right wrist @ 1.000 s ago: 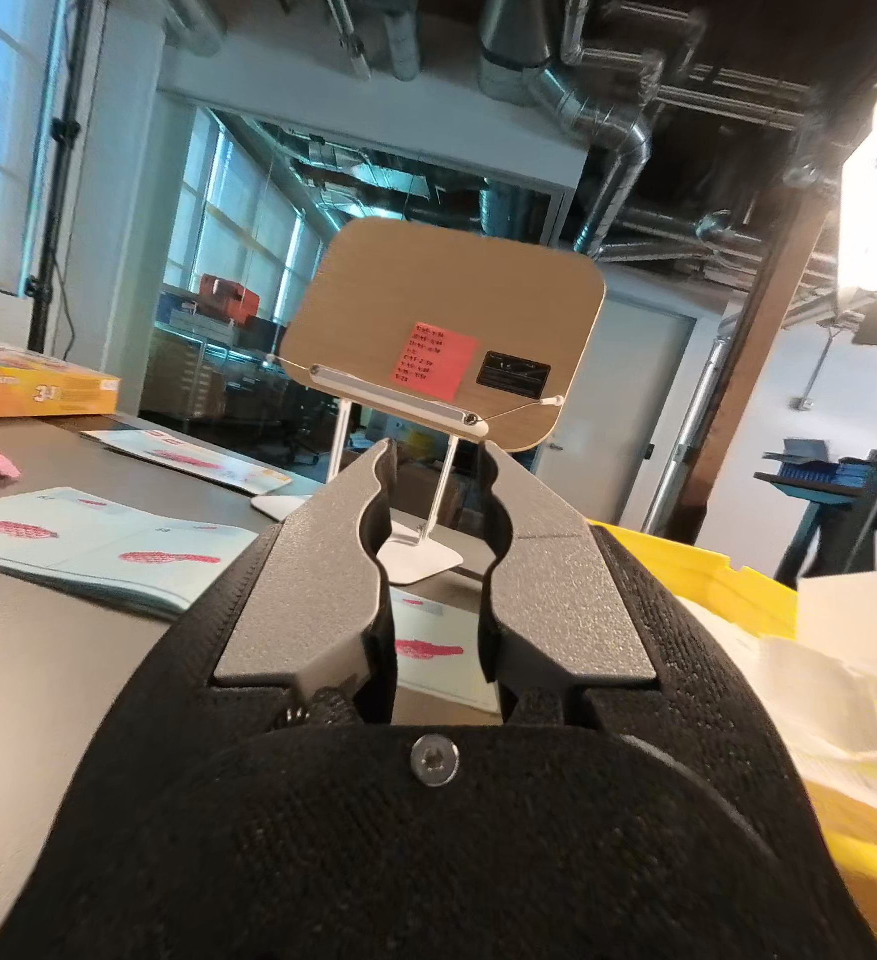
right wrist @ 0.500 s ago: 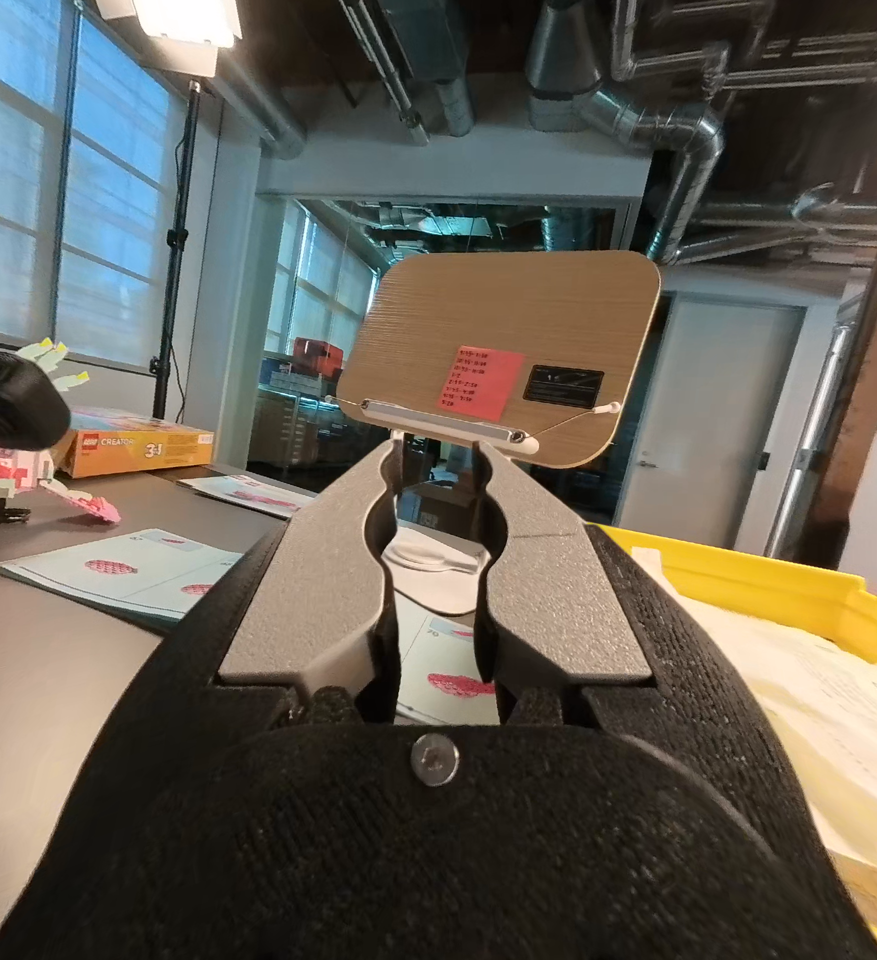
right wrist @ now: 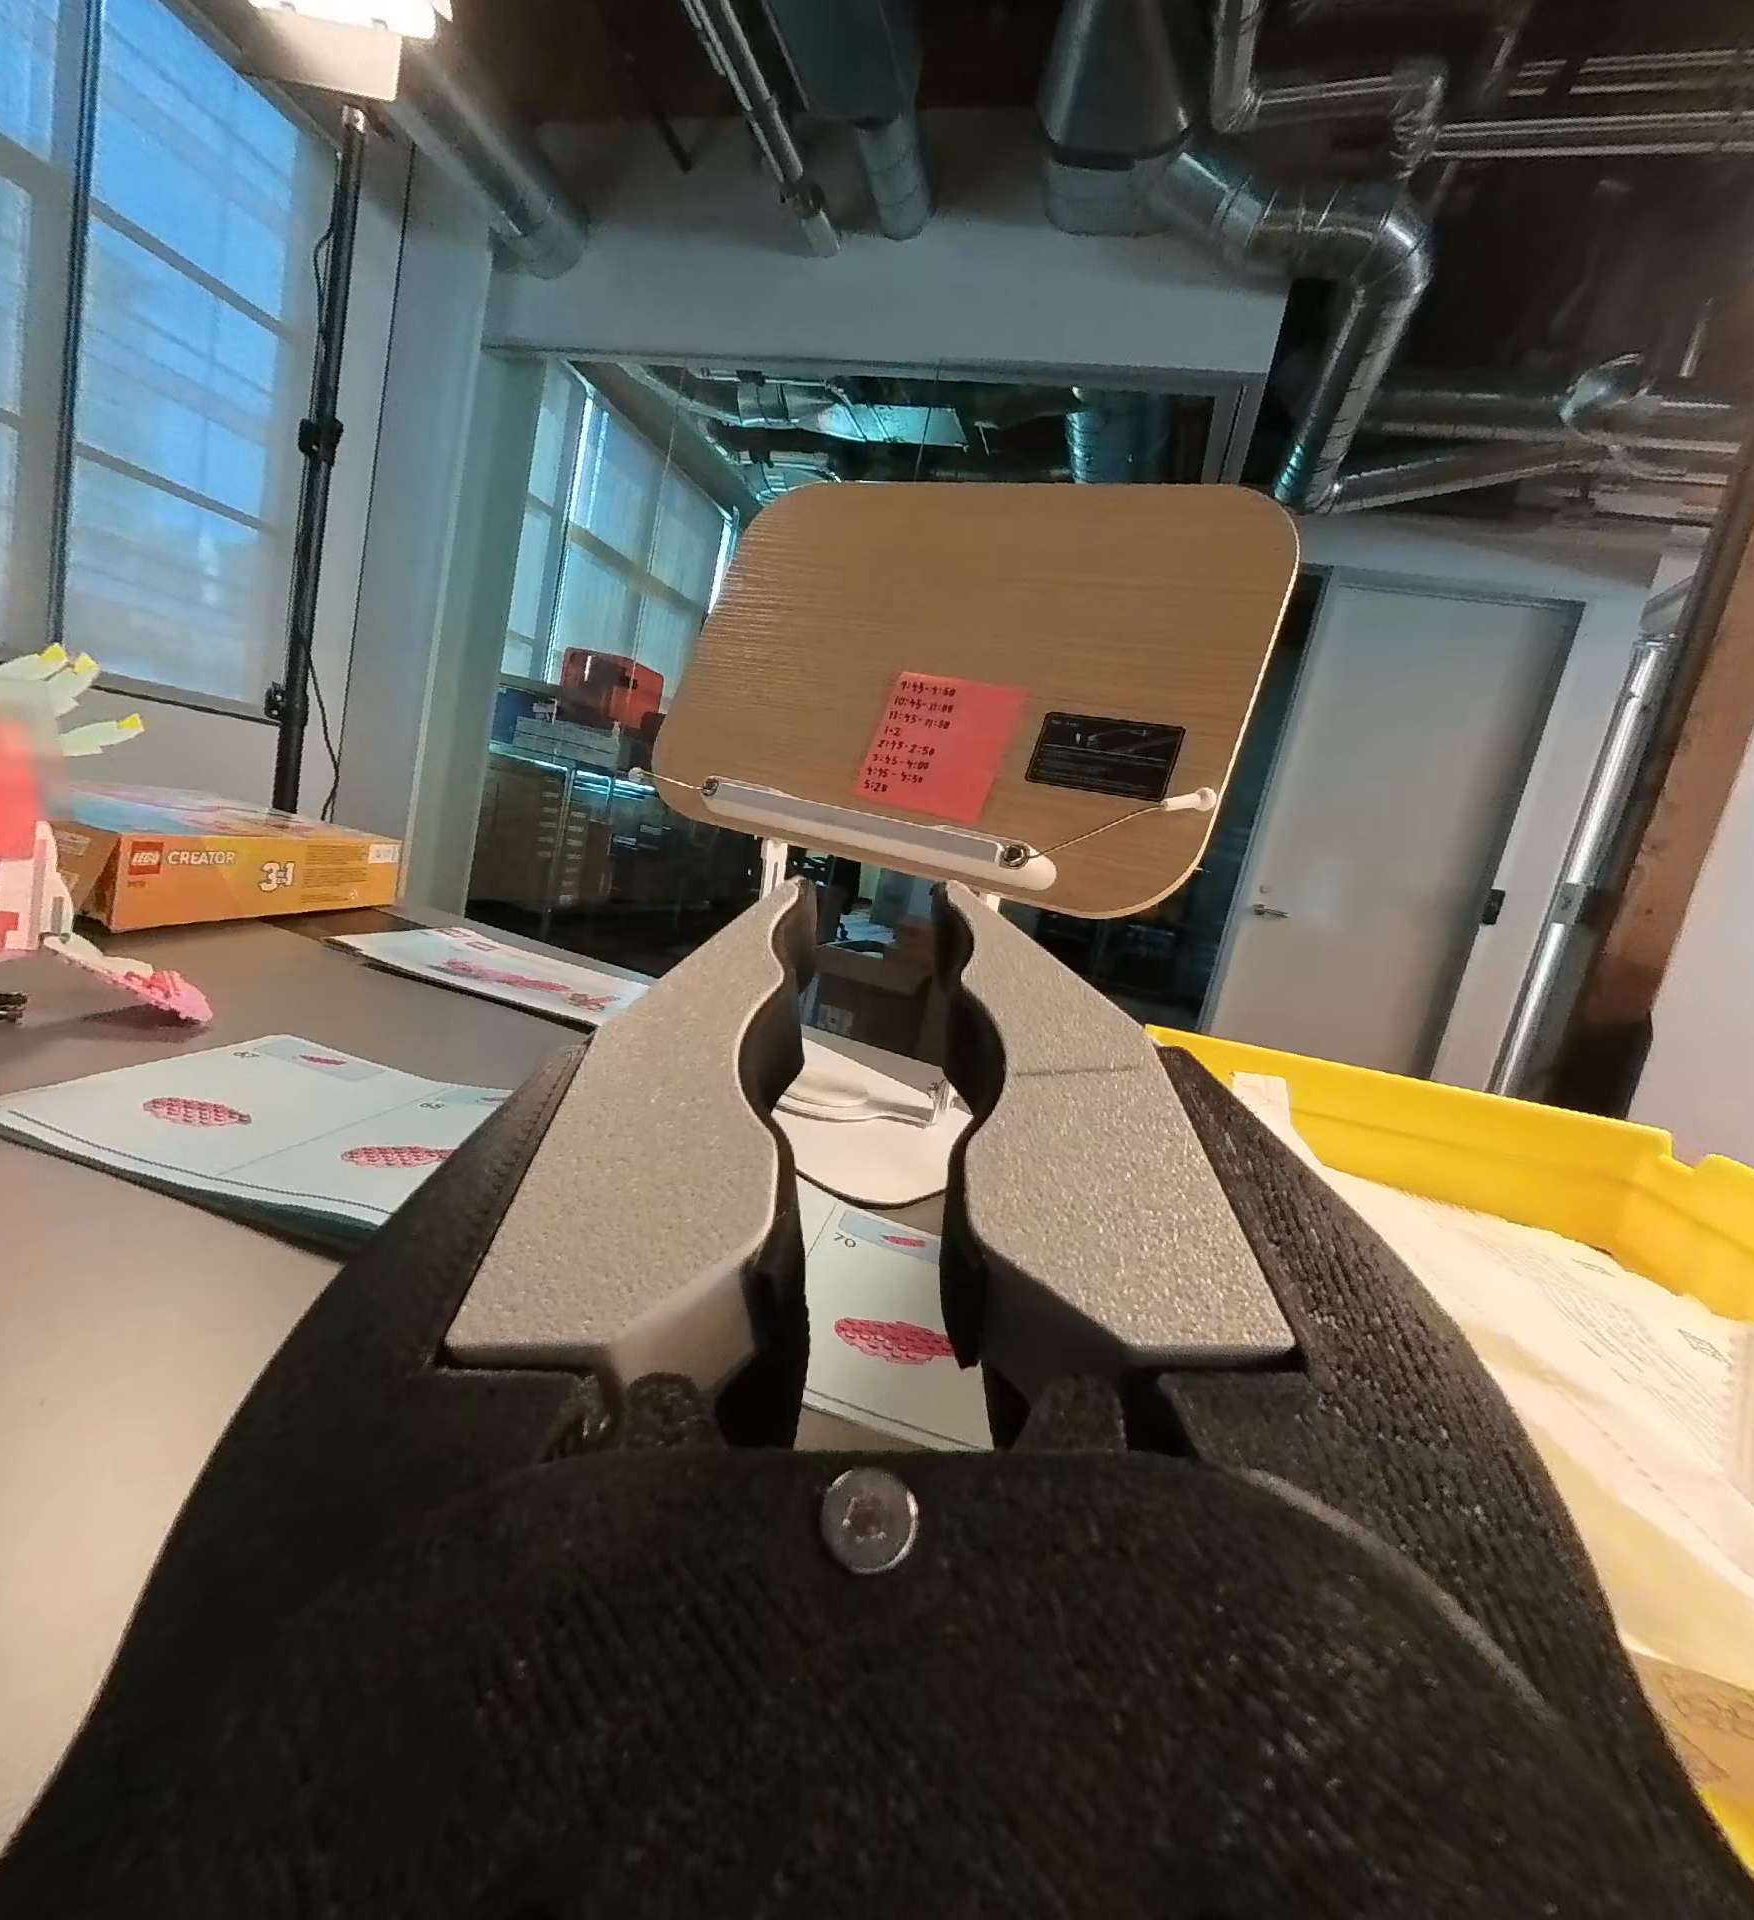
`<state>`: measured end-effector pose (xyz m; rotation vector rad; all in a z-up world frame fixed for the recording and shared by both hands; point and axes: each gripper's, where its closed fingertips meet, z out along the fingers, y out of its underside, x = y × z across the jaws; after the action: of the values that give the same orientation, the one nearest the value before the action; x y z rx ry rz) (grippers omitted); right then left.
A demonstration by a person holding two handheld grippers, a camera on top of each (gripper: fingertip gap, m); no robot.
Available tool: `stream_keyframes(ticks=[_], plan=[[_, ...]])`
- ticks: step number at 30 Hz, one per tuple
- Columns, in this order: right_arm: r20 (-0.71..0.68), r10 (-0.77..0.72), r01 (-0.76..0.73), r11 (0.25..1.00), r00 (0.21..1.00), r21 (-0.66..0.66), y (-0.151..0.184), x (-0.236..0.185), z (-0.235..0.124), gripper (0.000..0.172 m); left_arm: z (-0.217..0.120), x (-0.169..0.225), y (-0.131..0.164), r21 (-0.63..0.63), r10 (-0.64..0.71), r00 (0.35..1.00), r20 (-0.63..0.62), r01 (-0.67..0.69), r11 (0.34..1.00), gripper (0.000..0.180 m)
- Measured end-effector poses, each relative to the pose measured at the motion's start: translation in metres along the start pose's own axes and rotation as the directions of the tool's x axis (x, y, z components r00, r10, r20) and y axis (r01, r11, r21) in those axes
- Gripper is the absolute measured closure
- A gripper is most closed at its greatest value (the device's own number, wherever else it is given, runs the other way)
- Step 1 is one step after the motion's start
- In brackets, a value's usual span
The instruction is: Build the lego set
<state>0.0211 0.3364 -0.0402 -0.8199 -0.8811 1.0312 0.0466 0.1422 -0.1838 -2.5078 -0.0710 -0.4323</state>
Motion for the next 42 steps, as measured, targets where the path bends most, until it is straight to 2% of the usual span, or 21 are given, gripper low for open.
stream_keyframes(ticks=[2,3,5,11,15,18,20,22,24,26,28,31,33,36,38,39,42], plan=[[0.0,-0.001,0.001,1.0,1.0,0.0,0.0,0.0,0.0,0.152,0.003,0.003,-0.006,0.062,0.113,0.99,0.078,-0.118,0.991,0.084],[0.001,-0.002,0.002,1.0,1.0,0.0,0.0,0.0,0.0,0.152,0.002,0.007,-0.017,0.15,0.189,0.975,0.118,-0.205,0.967,0.086],[0.003,-0.004,0.004,1.0,1.0,0.0,0.0,-0.001,0.0,0.152,-0.002,0.023,-0.027,0.253,0.33,0.93,0.159,-0.361,0.898,0.102],[0.013,-0.008,0.008,1.0,1.0,0.0,-0.001,-0.003,0.0,0.152,0.009,0.021,-0.014,0.17,0.422,0.886,0.194,-0.454,0.875,0.098],[0.033,-0.008,0.008,1.0,0.999,-0.009,0.0,-0.007,0.0,0.152,0.004,-0.003,-0.011,0.075,0.47,0.814,0.341,-0.522,0.85,0.102],[0.041,-0.024,0.025,1.0,0.999,-0.009,-0.001,-0.01,-0.001,0.152,-0.013,-0.01,-0.01,0.08,0.459,0.803,0.379,-0.523,0.849,0.102],[0.042,-0.039,0.04,0.999,0.998,-0.008,-0.002,-0.011,-0.003,0.152,-0.037,-0.008,-0.009,0.149,0.421,0.823,0.381,-0.504,0.851,0.102],[0.039,-0.051,0.051,0.999,0.998,-0.011,-0.002,-0.011,-0.004,0.152,-0.076,-0.009,-0.004,0.239,0.349,0.849,0.396,-0.462,0.854,0.103],[0.038,-0.05,0.051,0.998,0.998,-0.023,0.001,-0.01,-0.004,0.155,-0.128,-0.018,0.004,0.341,0.246,0.863,0.441,-0.414,0.844,0.11],[0.03,-0.053,0.054,0.998,0.998,-0.037,0.004,-0.008,-0.003,0.156,-0.195,-0.032,0.015,0.473,0.105,0.856,0.507,-0.378,0.796,0.122],[0.015,-0.064,0.064,0.997,0.998,-0.045,0.005,-0.006,-0.003,0.156,-0.268,-0.061,0.038,0.552,-0.084,0.795,0.601,-0.337,0.763,0.124],[-0.018,-0.087,0.085,0.995,0.996,-0.058,0.007,0.0,-0.004,0.157,-0.37,-0.117,0.098,0.574,-0.355,0.578,0.734,-0.251,0.779,0.124],[-0.033,-0.087,0.084,0.994,0.996,-0.074,0.009,0.003,-0.005,0.159,-0.413,-0.131,0.121,0.568,-0.393,0.524,0.756,-0.227,0.791,0.124],[-0.065,-0.117,0.11,0.987,0.991,-0.114,0.016,0.006,-0.003,0.16,-0.444,-0.157,0.149,0.475,-0.372,0.469,0.801,-0.12,0.872,0.125],[-0.081,-0.16,0.147,0.979,0.984,-0.143,0.02,0.007,-0.002,0.16,-0.435,-0.174,0.169,0.386,-0.335,0.525,0.782,0.014,0.922,0.146],[-0.091,-0.184,0.168,0.973,0.979,-0.158,0.022,0.008,-0.001,0.16,-0.426,-0.182,0.178,0.347,-0.331,0.563,0.757,0.082,0.934,0.15],[-0.141,-0.256,0.227,0.954,0.956,-0.194,0.024,0.014,-0.001,0.159,-0.398,-0.206,0.207,0.206,-0.325,0.636,0.7,0.256,0.944,0.149]])
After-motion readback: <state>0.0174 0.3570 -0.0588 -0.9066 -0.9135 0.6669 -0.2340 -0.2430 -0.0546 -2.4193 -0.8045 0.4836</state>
